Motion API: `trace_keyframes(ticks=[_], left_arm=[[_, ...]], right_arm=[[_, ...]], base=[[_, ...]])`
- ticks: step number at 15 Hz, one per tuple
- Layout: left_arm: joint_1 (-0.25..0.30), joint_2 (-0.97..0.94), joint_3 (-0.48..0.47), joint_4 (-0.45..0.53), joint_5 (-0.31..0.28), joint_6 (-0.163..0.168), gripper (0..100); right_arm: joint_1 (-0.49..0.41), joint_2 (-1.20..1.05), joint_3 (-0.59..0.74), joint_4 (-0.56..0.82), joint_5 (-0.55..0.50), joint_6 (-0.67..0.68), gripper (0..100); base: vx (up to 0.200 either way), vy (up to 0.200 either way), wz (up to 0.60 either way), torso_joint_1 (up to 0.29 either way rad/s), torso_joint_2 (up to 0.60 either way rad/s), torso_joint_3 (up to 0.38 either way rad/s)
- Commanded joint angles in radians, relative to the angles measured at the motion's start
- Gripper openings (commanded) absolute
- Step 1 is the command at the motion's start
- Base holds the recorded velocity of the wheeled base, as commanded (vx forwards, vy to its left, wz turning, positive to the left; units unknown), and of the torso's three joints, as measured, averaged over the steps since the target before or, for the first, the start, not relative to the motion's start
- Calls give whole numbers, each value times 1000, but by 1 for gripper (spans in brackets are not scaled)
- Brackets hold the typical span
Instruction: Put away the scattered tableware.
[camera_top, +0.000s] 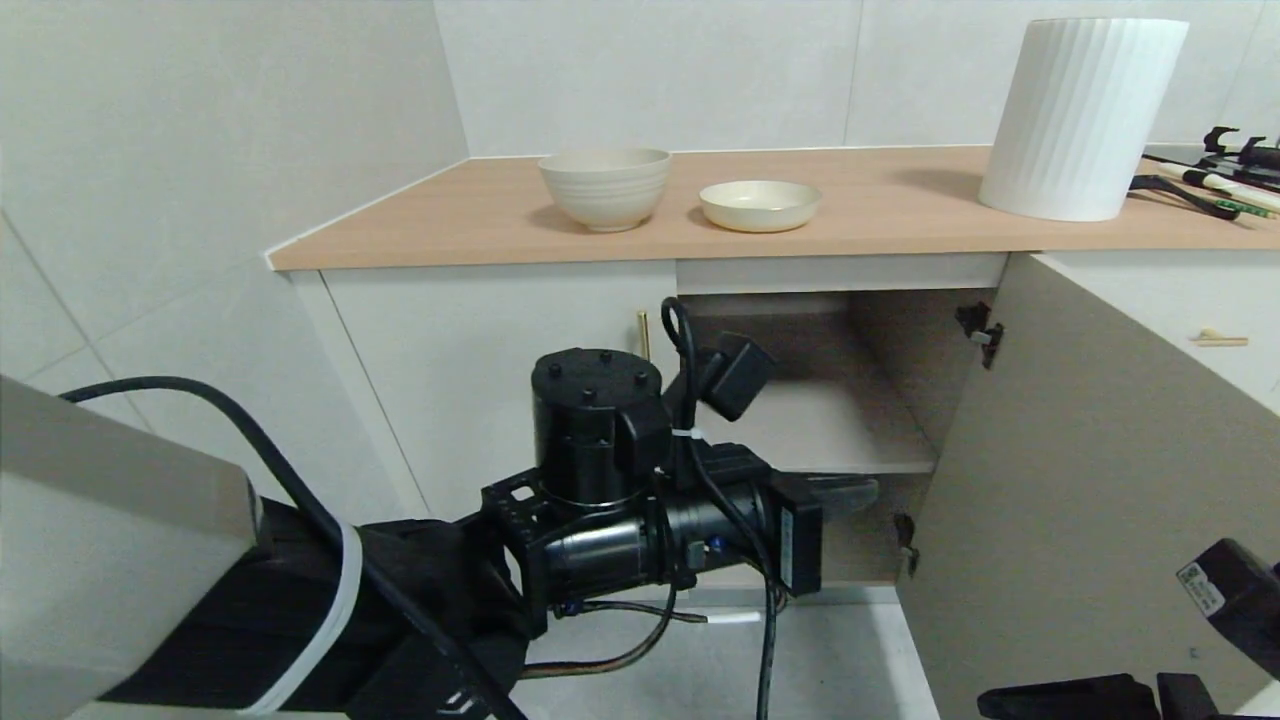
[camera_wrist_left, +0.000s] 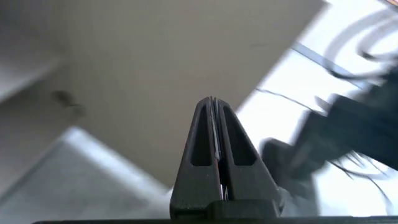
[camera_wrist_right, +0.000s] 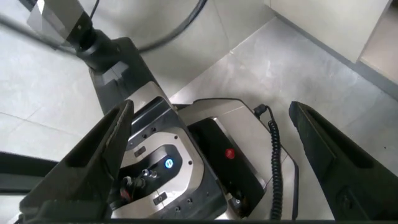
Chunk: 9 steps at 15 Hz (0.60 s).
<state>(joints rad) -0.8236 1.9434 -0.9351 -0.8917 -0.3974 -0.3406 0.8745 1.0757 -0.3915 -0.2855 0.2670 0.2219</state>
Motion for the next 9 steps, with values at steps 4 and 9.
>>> trace_keyframes(ticks=[4,9], left_arm=[[132,-161,101,89,71,9,0],[276,-477,197,373,117,17,0]], right_arm=[[-54,61,-49,3,-8,4,100],[-137,217,-241,34,-115,-3,100]], base=[[0,0,0,0,0,0],[0,0,0,0,0,0]])
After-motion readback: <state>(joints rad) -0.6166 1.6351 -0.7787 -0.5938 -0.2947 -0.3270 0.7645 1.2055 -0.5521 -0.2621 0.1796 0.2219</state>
